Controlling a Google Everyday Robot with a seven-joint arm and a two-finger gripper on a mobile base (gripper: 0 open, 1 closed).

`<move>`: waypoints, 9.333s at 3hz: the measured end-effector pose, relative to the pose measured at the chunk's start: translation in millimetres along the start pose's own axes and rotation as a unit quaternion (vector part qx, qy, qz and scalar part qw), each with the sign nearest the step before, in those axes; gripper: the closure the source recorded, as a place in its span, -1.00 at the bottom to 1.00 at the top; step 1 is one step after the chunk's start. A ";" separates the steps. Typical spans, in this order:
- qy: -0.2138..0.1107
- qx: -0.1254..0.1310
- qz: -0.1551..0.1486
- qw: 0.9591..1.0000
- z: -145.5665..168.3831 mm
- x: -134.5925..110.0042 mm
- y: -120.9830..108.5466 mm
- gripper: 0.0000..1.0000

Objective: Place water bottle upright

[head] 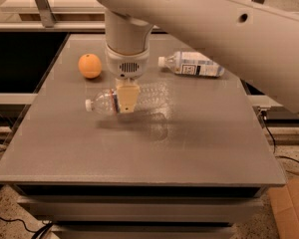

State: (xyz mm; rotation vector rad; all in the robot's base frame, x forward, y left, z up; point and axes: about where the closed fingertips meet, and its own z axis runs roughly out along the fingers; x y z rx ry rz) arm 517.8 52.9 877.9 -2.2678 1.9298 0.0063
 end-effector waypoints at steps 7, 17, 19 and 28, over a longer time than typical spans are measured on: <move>-0.366 -0.051 0.041 0.928 -67.2 -39.0 10.2 1.00; -0.687 0.029 0.083 0.722 -59.7 -69.9 -8.3 1.00; -0.690 0.023 0.087 0.719 -55.1 -70.8 -9.5 1.00; -0.698 0.025 0.081 0.711 -55.3 -61.0 -16.7 -1.00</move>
Offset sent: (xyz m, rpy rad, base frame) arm -0.0162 0.0094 0.0709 0.5094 0.1748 0.0123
